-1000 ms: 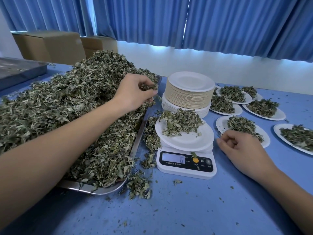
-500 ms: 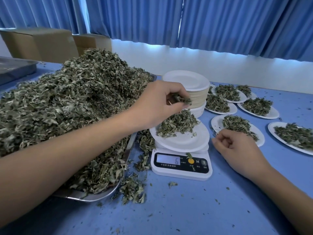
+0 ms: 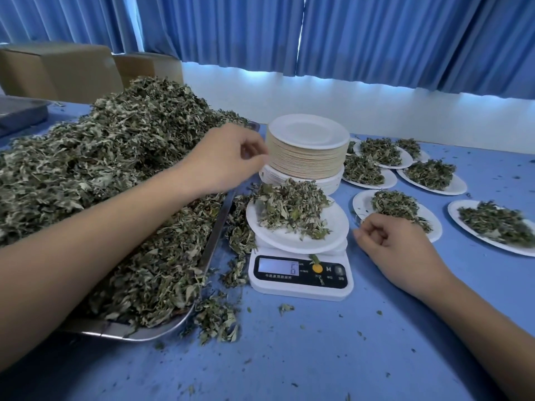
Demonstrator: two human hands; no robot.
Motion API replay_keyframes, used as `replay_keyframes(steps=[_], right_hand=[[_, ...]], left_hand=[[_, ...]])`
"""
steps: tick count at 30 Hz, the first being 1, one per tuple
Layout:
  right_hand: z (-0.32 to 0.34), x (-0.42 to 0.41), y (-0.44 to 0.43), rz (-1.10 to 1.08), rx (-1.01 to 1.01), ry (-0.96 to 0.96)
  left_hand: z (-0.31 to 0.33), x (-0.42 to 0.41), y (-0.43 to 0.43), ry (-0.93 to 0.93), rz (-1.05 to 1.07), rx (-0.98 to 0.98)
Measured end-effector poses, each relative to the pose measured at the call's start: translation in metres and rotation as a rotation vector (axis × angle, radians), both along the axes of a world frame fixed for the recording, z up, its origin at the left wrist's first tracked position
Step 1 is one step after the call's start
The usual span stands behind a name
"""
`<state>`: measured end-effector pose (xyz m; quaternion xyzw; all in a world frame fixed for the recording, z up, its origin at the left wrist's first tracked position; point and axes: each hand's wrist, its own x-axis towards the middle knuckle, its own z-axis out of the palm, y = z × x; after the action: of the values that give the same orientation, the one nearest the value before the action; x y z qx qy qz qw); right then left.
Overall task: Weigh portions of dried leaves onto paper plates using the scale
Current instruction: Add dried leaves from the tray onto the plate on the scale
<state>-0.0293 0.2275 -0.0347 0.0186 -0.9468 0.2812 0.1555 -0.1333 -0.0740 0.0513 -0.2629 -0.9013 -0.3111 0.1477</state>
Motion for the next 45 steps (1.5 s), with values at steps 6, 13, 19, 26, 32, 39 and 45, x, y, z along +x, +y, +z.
replay_keyframes(steps=[6,13,19,26,32,39,45], right_hand=[[0.001,0.001,-0.001,-0.006,-0.006,-0.014],[0.003,0.002,-0.002,-0.004,-0.014,-0.026],[0.003,0.003,-0.002,-0.004,-0.018,-0.028],[0.003,0.003,-0.003,-0.007,-0.020,-0.032],[0.004,0.003,-0.003,-0.002,-0.027,-0.034],[0.004,0.004,-0.003,-0.012,-0.026,-0.039],[0.005,0.004,-0.004,-0.015,-0.015,-0.036]], left_hand=[[-0.018,-0.029,-0.029,-0.358,0.266,-0.433],[-0.018,-0.027,-0.036,-0.422,0.232,-0.467],[-0.024,-0.024,-0.029,-0.220,0.362,-0.384],[-0.016,-0.018,-0.029,0.011,0.449,-0.240],[-0.017,-0.023,-0.031,0.012,0.418,-0.083],[-0.022,-0.022,-0.021,0.094,0.364,0.200],[-0.017,-0.007,-0.009,0.145,0.150,0.330]])
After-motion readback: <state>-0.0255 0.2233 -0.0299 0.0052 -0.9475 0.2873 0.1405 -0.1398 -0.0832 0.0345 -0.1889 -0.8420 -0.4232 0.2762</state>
